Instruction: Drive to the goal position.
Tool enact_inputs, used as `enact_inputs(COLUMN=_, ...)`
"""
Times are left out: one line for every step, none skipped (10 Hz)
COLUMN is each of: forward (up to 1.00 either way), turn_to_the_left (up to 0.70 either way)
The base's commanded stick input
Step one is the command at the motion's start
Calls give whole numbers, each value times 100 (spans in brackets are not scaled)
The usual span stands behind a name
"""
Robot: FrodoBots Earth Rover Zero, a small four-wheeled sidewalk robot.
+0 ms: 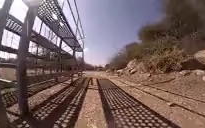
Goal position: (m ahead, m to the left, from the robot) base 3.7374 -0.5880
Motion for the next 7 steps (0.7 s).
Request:
enact_inputs(forward=50, turn_to_the_left=0)
enact_inputs(forward=50, turn_to_the_left=0)
enact_inputs(forward=50, turn_to_the_left=0)
enact_inputs(forward=50, turn_to_the_left=0)
enact_inputs(forward=50, turn_to_the_left=0)
enact_inputs(forward=50, turn_to_the_left=0)
enact_inputs(forward=50, turn_to_the_left=0)
